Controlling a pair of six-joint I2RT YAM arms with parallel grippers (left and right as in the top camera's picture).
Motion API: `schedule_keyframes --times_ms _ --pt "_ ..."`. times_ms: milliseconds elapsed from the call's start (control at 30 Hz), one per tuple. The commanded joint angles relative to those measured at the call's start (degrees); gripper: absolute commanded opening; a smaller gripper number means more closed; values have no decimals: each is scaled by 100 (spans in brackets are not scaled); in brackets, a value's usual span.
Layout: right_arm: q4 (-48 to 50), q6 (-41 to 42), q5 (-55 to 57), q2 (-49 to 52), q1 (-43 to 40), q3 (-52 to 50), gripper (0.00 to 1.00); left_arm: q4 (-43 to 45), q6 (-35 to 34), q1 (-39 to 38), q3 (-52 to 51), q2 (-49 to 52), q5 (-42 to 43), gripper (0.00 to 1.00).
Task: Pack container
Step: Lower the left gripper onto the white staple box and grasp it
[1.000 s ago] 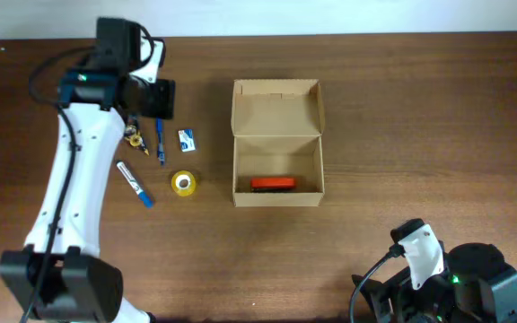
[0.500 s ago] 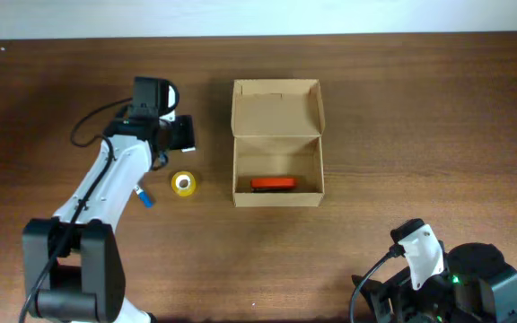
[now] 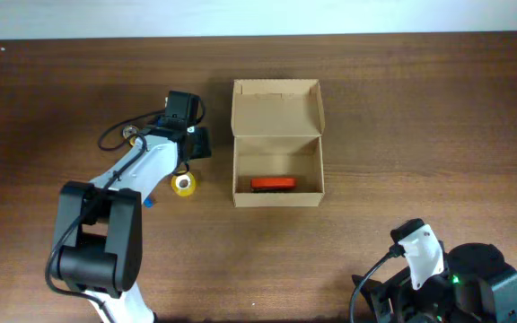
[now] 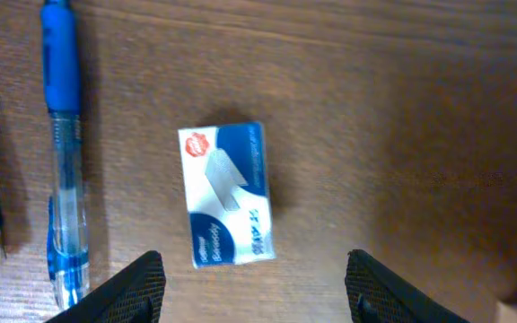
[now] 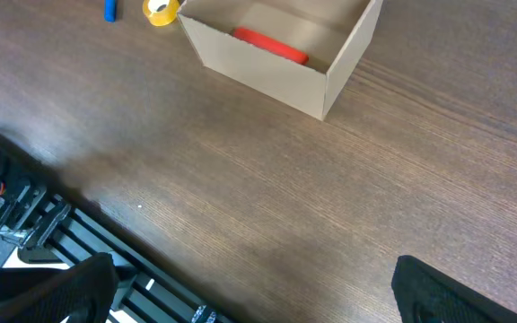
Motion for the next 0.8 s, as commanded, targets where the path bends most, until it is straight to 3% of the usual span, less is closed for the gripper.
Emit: schedule_keyframes --times_ms 0,600,667,767 --pt "22 -39 -55 -11 -7 2 99 190 -197 61 -24 35 -214 64" --pt "22 -39 -55 -11 -7 2 99 723 -177 186 -24 400 -125 63" --pt "22 -39 -57 -11 -7 2 99 748 -177 188 -24 400 -118 56" --pt "22 -39 -55 -11 -7 2 99 761 -177 188 -24 428 -98 55"
